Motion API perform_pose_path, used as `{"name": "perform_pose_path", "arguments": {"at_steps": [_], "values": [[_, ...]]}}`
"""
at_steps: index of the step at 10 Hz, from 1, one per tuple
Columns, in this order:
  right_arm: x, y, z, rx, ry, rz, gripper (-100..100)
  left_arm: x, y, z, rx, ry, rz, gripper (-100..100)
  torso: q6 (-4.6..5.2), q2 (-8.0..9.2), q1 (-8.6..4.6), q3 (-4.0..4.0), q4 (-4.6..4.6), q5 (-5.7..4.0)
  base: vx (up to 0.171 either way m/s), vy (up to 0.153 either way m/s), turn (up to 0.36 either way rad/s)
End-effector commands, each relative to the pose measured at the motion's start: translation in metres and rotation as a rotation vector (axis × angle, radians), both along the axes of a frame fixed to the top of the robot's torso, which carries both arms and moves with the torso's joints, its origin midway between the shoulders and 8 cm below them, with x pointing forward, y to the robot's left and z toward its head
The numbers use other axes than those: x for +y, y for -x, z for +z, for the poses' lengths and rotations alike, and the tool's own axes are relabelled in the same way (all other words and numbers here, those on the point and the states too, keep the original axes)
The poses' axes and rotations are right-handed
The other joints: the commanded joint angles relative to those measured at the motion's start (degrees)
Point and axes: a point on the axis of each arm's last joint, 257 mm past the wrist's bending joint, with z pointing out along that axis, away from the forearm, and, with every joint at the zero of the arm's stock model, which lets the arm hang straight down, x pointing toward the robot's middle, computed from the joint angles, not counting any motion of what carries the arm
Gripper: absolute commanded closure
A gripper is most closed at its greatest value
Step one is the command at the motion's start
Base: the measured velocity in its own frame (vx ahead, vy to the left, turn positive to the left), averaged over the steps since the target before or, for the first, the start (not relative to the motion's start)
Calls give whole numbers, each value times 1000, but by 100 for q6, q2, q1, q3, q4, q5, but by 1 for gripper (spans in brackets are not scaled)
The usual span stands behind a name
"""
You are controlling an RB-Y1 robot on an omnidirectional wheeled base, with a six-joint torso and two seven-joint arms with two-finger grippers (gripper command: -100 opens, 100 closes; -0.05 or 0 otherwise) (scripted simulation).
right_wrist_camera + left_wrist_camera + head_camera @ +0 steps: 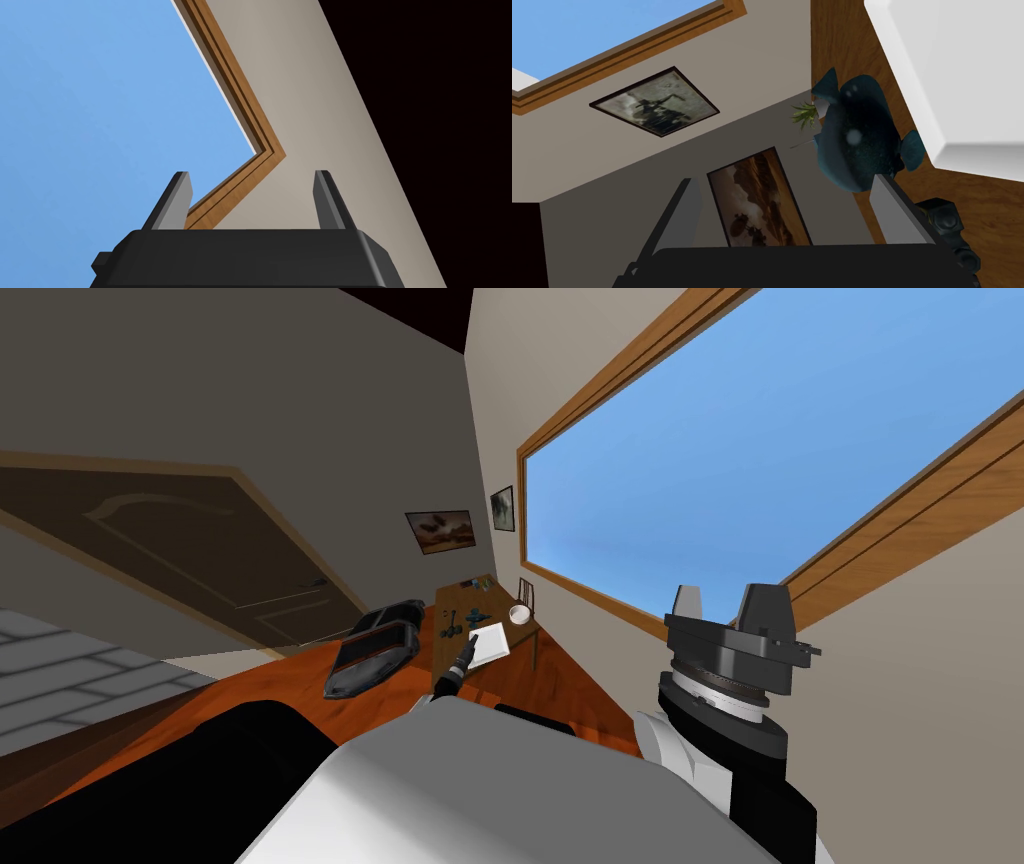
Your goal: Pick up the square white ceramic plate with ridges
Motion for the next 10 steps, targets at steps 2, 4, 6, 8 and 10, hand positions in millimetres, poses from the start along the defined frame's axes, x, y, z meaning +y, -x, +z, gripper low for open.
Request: {"name": "perform_pose_path", "arguments": {"at_steps": [2, 4, 6, 8, 10], "values": [[0, 0, 0, 0, 0, 0, 0, 10, 8, -26, 52, 9, 21, -100, 1, -1, 0, 0, 0, 0, 2, -3, 32], [0, 0, 0, 0, 0, 0, 0, 16, 14, -39, 76, 17, 34, -100, 1, -2, 0, -1, 0, 0, 5, -2, 23], [0, 0, 0, 0, 0, 0, 0, 19, 21, -52, 105, 17, 42, -100, 1, -3, 0, -2, 0, 0, 3, -1, 9], [0, 0, 0, 0, 0, 0, 0, 25, 31, -70, 139, 27, 60, -100, 1, -4, 2, -2, 0, 0, 9, 0, 26], [0, 0, 0, 0, 0, 0, 0, 32, 41, -86, 171, 38, 79, -100, 0, -4, 1, -2, 0, 0, 11, -1, 25]]}}
